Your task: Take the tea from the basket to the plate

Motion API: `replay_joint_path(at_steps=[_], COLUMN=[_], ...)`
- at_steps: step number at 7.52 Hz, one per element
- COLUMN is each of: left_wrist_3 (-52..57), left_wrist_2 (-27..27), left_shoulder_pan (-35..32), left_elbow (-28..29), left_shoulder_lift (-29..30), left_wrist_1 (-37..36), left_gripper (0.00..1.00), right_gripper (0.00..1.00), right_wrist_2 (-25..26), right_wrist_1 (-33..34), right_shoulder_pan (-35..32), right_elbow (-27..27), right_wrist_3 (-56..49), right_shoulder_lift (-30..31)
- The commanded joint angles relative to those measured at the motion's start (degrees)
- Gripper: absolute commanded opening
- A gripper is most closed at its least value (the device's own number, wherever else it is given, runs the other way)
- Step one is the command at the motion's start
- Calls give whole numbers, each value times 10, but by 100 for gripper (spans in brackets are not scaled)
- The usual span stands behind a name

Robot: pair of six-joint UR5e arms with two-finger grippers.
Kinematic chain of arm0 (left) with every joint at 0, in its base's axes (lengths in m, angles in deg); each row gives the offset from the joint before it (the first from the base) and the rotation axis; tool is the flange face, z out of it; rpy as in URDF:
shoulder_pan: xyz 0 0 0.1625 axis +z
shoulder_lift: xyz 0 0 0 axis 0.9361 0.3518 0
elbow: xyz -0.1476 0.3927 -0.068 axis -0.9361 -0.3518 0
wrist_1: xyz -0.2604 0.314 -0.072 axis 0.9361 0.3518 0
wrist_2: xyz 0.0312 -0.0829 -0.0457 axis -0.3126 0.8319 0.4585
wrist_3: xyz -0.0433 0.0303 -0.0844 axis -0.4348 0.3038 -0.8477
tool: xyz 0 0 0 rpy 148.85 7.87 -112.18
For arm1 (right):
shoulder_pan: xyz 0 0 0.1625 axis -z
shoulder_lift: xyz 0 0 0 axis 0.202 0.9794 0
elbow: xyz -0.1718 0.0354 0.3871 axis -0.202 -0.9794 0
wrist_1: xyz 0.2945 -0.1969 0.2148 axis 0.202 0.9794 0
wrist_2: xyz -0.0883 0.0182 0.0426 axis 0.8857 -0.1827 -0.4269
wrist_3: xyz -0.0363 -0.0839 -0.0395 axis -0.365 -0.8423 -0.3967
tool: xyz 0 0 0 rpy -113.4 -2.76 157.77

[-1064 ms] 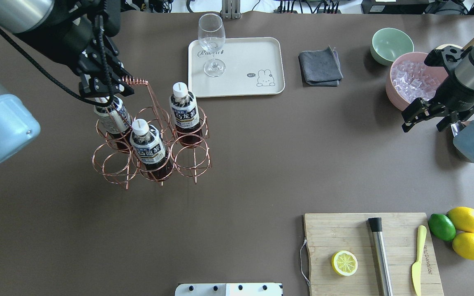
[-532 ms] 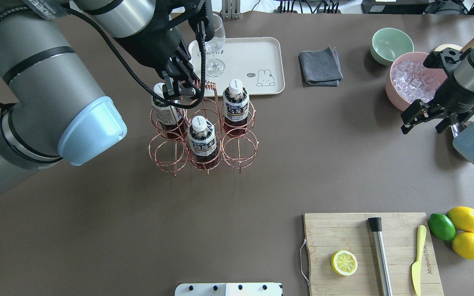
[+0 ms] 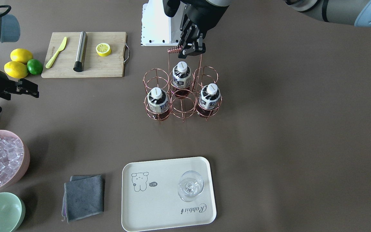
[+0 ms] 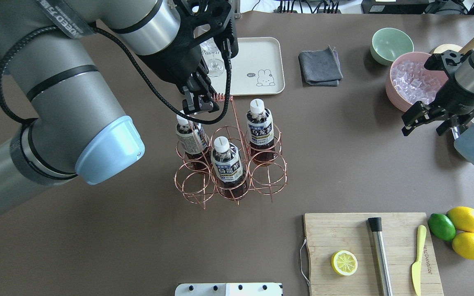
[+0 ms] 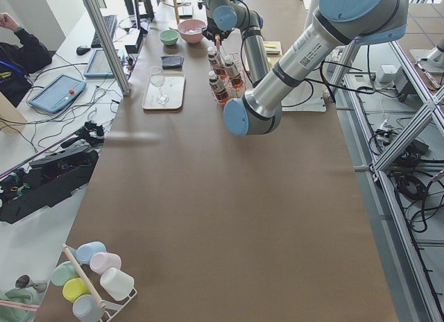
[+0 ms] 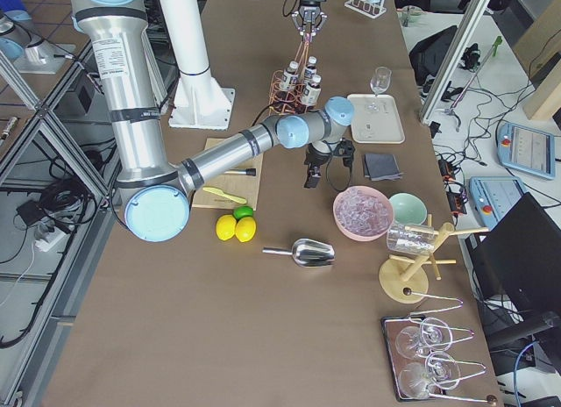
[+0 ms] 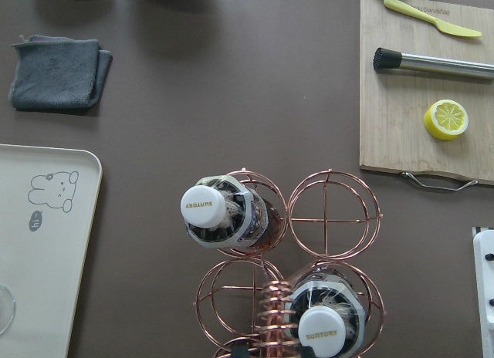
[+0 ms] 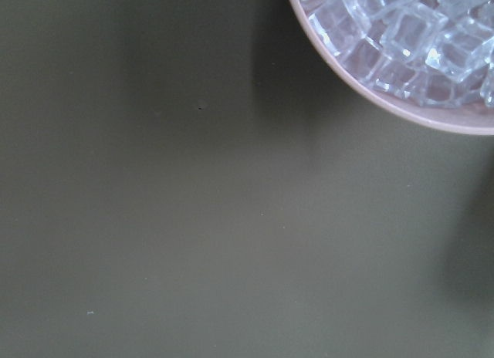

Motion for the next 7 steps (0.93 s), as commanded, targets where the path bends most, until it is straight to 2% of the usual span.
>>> replay_joint_path(at_steps=[1,5,6,7], left_wrist_3=[-13,-16,-16,-16], left_wrist_2=[-36,-41,-40,-38], left_shoulder_pan=[29,34,34,33], left_elbow=[1,-3,-2,-4], left_shoulder_lift=[-9,-9,-9,-10], left_wrist_1=[22,22,22,22], left_gripper=[0,0,0,0], right_gripper=[100,100,100,100], right_wrist_2=[-8,-9,-29,-67], right_wrist_1=[0,-1,0,-3], right_shoulder_pan=[0,1,1,1], right_elbow=[-2,-2,4,6], right_wrist_3=[0,0,15,100], right_shoulder_lift=[1,2,-3,-20])
